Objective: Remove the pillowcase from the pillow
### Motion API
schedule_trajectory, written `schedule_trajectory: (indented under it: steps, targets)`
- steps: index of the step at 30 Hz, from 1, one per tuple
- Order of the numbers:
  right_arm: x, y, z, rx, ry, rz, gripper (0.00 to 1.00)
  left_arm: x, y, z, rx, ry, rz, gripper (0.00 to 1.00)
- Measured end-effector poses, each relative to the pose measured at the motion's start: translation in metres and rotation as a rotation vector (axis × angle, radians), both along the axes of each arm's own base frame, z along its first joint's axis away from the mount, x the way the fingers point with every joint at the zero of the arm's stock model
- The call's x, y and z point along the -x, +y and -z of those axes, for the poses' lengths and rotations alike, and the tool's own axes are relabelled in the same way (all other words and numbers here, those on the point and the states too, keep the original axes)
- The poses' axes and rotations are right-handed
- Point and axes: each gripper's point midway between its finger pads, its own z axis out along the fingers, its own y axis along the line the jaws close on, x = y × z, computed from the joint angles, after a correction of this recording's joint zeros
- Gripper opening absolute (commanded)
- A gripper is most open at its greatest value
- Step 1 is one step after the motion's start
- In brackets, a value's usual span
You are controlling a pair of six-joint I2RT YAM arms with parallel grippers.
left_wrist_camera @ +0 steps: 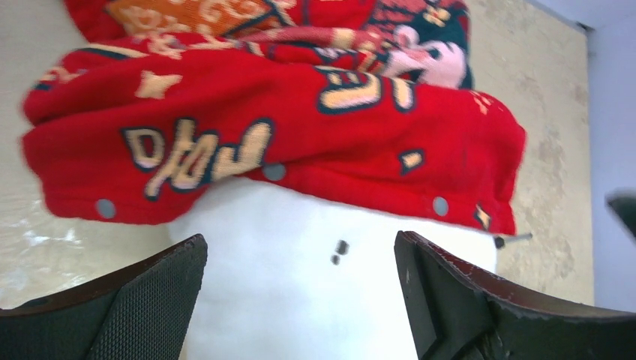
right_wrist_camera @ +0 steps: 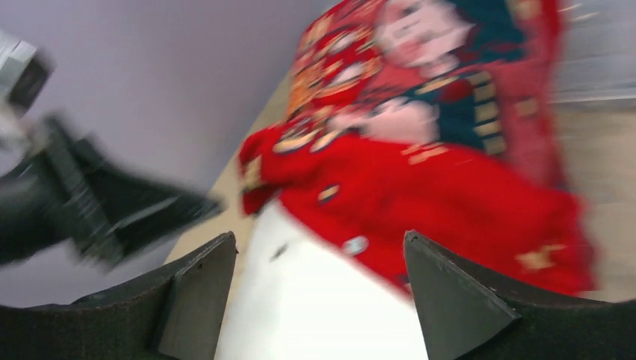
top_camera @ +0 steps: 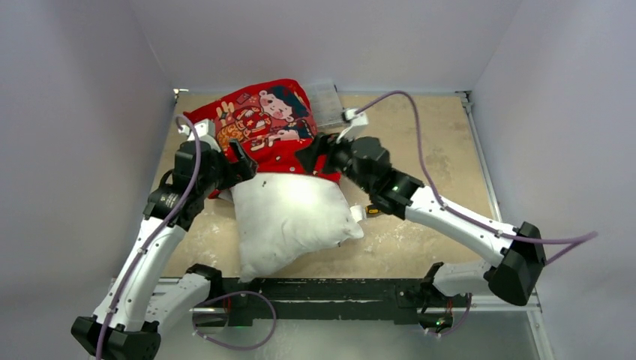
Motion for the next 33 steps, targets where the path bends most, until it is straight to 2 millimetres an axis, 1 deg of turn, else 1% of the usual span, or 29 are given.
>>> schedule_trajectory:
  steps: [1, 3, 5, 7, 11, 14, 17, 20, 23, 26, 28, 29, 31, 32, 33]
  targets:
    - [-0.016, -0.018, -0.001, -0.006, -0.003, 0.054, 0.90, 0.001, -0.006, 0.000, 0.003, -0.002, 0.020, 0.95]
    - [-0.041, -0.050, 0.003, -0.004, -0.003, 0.145, 0.93, 0.003, -0.022, -0.001, 0.008, -0.005, 0.068, 0.96]
    - [-0.062, -0.075, 0.011, 0.005, 0.004, 0.216, 0.94, 0.008, -0.050, 0.004, 0.002, 0.006, 0.145, 0.97]
    - [-0.073, -0.089, 0.021, 0.015, 0.015, 0.244, 0.94, 0.014, -0.081, 0.015, -0.029, 0.031, 0.224, 0.98]
    - [-0.088, -0.106, 0.040, 0.025, 0.038, 0.261, 0.94, 0.023, -0.126, 0.046, -0.124, 0.090, 0.301, 0.99]
    - [-0.095, -0.111, 0.053, 0.025, 0.050, 0.258, 0.94, 0.023, -0.143, 0.062, -0.204, 0.110, 0.303, 0.99]
    - [-0.101, -0.112, 0.071, 0.031, 0.072, 0.243, 0.95, 0.019, -0.158, 0.068, -0.261, 0.096, 0.283, 0.99]
    - [-0.102, -0.111, 0.094, 0.043, 0.104, 0.213, 0.96, 0.022, -0.170, 0.075, -0.308, 0.078, 0.265, 0.99]
    - [-0.100, -0.103, 0.118, 0.062, 0.138, 0.160, 0.97, 0.021, -0.171, 0.084, -0.341, 0.071, 0.218, 0.99]
    - [-0.095, -0.094, 0.138, 0.070, 0.160, 0.104, 0.93, 0.020, -0.162, 0.099, -0.350, 0.071, 0.158, 0.98]
    - [-0.090, -0.088, 0.150, 0.070, 0.174, 0.063, 0.90, 0.021, -0.154, 0.114, -0.354, 0.077, 0.121, 0.96]
    - [-0.086, -0.084, 0.155, 0.070, 0.180, 0.044, 0.88, 0.023, -0.150, 0.122, -0.358, 0.082, 0.106, 0.94]
    - [-0.080, -0.078, 0.160, 0.067, 0.185, 0.011, 0.85, 0.024, -0.146, 0.130, -0.348, 0.078, 0.086, 0.81]
    - [-0.078, -0.075, 0.162, 0.065, 0.184, -0.003, 0.83, 0.025, -0.145, 0.134, -0.337, 0.074, 0.078, 0.66]
    - [-0.076, -0.072, 0.162, 0.059, 0.179, -0.019, 0.81, 0.025, -0.144, 0.135, -0.325, 0.067, 0.071, 0.46]
